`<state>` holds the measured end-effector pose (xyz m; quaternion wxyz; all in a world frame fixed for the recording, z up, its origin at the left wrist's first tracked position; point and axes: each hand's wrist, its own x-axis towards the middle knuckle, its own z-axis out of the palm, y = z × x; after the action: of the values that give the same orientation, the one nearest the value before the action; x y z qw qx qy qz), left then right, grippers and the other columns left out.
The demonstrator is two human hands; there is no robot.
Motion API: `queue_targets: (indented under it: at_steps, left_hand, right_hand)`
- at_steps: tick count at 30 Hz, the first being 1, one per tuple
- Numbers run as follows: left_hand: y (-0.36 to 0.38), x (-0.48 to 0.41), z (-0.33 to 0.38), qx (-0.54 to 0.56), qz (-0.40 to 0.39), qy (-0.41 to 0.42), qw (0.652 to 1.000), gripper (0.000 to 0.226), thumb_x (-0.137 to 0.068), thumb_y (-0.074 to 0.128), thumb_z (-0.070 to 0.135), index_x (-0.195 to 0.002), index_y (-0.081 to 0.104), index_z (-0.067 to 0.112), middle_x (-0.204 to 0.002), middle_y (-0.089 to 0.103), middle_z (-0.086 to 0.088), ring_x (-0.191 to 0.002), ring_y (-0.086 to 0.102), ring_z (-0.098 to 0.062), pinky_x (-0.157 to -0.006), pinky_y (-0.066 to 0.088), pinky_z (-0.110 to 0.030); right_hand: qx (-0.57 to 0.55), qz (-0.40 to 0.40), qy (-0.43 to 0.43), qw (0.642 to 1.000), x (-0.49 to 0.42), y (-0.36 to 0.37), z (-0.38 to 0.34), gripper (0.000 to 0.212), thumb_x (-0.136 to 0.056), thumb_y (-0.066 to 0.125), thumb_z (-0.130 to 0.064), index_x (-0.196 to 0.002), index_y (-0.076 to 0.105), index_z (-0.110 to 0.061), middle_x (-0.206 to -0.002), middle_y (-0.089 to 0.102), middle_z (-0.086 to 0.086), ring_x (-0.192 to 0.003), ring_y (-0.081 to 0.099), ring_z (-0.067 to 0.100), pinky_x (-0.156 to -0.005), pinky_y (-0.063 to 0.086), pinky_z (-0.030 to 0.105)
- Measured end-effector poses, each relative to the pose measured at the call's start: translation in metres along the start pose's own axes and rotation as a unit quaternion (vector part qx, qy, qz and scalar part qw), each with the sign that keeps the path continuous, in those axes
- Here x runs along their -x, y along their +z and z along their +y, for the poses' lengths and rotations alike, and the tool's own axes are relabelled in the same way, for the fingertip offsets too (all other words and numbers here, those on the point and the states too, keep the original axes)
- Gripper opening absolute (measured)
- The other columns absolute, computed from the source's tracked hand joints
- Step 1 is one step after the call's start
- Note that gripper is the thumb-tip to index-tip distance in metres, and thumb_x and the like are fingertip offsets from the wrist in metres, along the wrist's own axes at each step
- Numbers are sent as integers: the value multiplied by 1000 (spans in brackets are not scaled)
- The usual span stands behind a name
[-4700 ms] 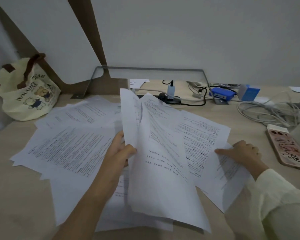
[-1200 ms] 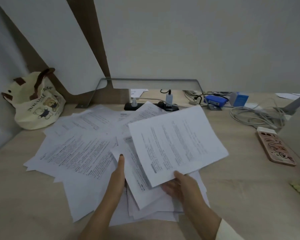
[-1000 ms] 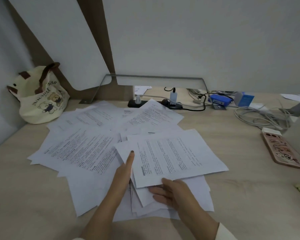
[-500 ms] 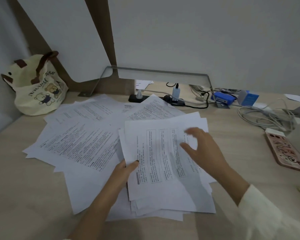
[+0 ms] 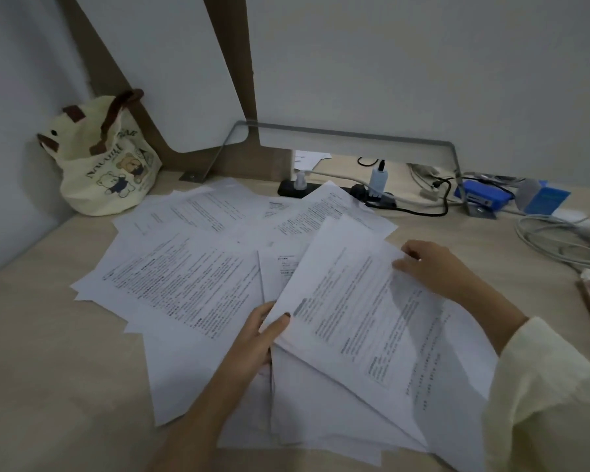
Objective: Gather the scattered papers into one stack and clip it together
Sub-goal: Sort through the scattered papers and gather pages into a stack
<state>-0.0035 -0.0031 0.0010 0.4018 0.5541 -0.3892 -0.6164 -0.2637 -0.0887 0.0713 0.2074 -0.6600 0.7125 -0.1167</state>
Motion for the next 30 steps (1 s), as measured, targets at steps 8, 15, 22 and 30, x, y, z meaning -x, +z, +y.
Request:
queue_targets:
  at_steps: [8,15,22,30]
  left_hand:
    - [9,0,3,10,46,-15,999,54,-89,59,26,-138,37,20,-128,56,-1,-107,59,-19,-77,50,-24]
    - [22,-2,4,-27,-23,7,999,44,-89,59,16,-130,44,22,-123,60,2,-109,59,-13,-88,48,-22]
    - [28,12,9,-88,21,106,990,34,-93,52,12,-121,44,30,-115,58,10,-103,56,-6,-81,44,-15]
    - [30,32,36,-53,-8,196,979,37,-91,56,14,-112,50,44,-117,62,17,-108,59,-3,-93,48,-25]
  right_hand:
    - [-125,51,124,983,17,29,49,16,-93,44,-15,-84,54,-5,-80,56,10,-72,51,26,-59,34,30]
    - [-210,50,110,970,26,65,37,14,-91,41,-7,-89,54,-3,-80,54,7,-75,49,24,-54,31,27]
    - [-324,66,107,938,51,60,46,31,-89,53,-15,-120,55,-11,-108,64,8,-88,60,23,-70,46,30]
    - [-525,9,41,850,88,14,40,43,-87,58,-25,-128,52,-15,-118,68,5,-102,67,25,-92,52,42]
